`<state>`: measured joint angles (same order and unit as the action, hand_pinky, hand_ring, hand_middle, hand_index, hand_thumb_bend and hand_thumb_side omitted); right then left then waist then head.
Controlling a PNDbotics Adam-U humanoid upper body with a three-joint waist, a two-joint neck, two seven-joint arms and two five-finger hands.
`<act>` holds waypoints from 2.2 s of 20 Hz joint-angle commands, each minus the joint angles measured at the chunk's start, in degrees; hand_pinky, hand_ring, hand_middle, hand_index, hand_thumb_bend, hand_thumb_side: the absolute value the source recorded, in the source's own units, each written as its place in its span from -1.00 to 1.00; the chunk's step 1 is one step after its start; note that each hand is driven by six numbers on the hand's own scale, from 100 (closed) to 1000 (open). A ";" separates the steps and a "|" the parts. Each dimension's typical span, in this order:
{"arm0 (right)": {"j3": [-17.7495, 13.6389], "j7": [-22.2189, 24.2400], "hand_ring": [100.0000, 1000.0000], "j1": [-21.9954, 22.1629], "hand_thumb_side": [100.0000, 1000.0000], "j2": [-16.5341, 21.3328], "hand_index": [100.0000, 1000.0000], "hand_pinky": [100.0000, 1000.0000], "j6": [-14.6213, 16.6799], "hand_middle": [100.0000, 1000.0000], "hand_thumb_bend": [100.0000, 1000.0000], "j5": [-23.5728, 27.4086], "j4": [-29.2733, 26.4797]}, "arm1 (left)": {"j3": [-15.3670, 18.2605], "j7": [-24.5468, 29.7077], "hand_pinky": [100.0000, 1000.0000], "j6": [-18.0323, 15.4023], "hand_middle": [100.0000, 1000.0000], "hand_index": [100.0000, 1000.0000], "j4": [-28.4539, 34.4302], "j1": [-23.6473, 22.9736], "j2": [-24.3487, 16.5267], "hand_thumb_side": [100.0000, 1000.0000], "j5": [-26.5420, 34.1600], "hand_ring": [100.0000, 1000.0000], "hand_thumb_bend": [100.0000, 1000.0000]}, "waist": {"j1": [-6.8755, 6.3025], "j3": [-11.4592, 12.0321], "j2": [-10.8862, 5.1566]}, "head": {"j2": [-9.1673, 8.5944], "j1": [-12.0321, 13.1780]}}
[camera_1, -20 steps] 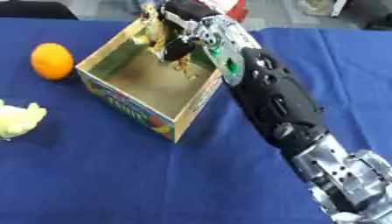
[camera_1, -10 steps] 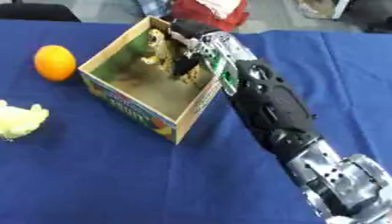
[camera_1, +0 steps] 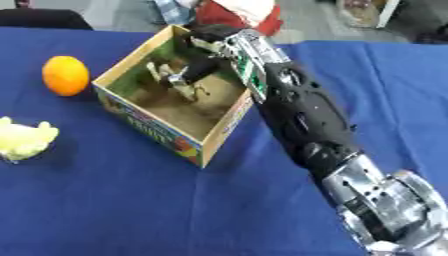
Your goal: Pick up objects on the table and place them in the box.
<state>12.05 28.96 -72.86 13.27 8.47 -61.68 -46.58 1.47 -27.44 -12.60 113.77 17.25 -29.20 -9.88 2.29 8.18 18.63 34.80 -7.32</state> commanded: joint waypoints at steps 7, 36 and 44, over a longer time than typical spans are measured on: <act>-1.35 1.06 0.82 -2.08 0.67 0.83 0.96 0.46 1.99 0.68 -0.18 -1.44 -0.48 | 0.00 0.22 -0.10 0.03 0.35 0.88 0.82 0.92 -1.09 0.93 0.38 0.38 -0.72 | -0.14 -0.17 -1.69 | 0.34 -0.08; -8.34 -21.55 0.49 28.06 0.75 22.70 0.69 0.30 -21.14 0.17 -1.00 50.03 -67.62 | -2.34 39.23 0.18 9.09 0.59 0.86 0.82 12.51 -21.40 0.71 -33.87 0.74 -0.06 | -1.36 -4.72 -3.72 | 2.80 4.10; -10.09 -26.74 0.47 32.63 0.75 23.90 0.68 0.31 -19.73 0.15 -1.00 53.55 -68.01 | -4.88 50.90 0.24 8.13 0.64 0.89 -1.54 16.30 -24.05 0.88 -37.37 0.81 0.49 | -1.51 -5.29 -4.55 | 3.32 5.02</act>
<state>2.87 3.07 -39.63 35.21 -11.48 -8.98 -113.42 -3.42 22.12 -4.43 112.38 32.67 -51.20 -46.74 0.93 2.93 15.29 37.80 -2.56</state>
